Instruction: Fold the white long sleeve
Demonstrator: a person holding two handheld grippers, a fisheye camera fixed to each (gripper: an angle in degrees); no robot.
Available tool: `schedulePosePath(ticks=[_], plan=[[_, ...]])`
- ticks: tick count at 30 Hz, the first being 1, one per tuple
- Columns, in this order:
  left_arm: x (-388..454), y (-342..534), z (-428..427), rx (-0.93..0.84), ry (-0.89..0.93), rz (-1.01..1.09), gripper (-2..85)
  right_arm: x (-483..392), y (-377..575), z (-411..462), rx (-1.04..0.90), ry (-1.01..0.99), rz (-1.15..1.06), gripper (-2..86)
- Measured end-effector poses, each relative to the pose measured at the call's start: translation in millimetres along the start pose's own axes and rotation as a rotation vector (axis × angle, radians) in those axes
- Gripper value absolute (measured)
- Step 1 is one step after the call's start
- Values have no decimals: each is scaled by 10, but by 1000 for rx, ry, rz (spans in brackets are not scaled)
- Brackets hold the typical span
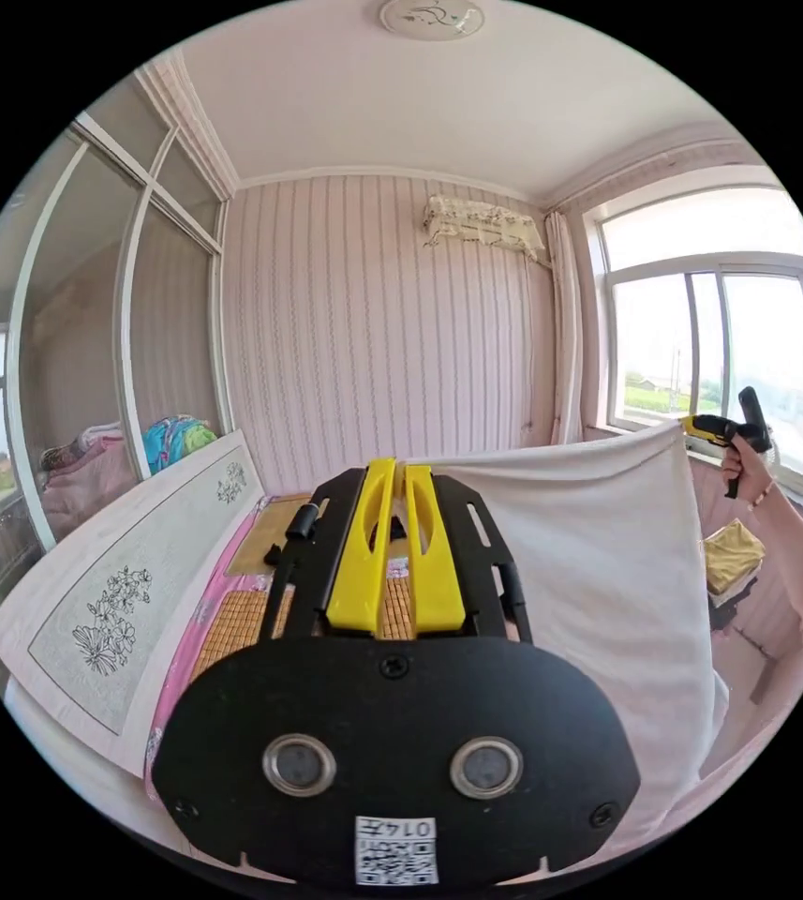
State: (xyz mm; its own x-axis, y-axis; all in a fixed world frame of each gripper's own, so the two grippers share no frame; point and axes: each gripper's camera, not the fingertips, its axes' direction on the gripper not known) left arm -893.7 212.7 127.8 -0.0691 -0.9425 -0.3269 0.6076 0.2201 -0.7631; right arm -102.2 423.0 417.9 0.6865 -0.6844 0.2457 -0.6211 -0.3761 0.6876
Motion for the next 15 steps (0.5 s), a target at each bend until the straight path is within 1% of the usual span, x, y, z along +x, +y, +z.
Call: schedulePosePath(ticks=[1, 3, 5, 7, 8, 10, 12, 15], plan=[[15, -33, 289, -21, -26, -3, -6, 185, -70, 135, 15, -20, 54, -2], [77, -278, 480, 8, -37, -1, -6, 193, -298, 230, 38, -3, 38, -2], [210, -735, 460, 132, -99, 24, -5, -75, -710, 178, 118, 28, -65, -1], [276, -1012, 340, 239, -140, 19, -4, -306, -966, 80, 202, 3, -142, -1], [302, -1104, 267, 298, -128, 22, -4, -440, -1076, 53, 233, -8, -195, -1], [325, -1090, 250, 338, -111, 48, -3, -559, -1136, 131, 216, 10, -262, -1], [303, -890, 360, 313, -91, 69, -2, -538, -1041, 327, 155, 55, -307, -1], [217, -165, 832, 129, -81, 91, -1, -130, -562, 820, 31, 101, -259, 0]])
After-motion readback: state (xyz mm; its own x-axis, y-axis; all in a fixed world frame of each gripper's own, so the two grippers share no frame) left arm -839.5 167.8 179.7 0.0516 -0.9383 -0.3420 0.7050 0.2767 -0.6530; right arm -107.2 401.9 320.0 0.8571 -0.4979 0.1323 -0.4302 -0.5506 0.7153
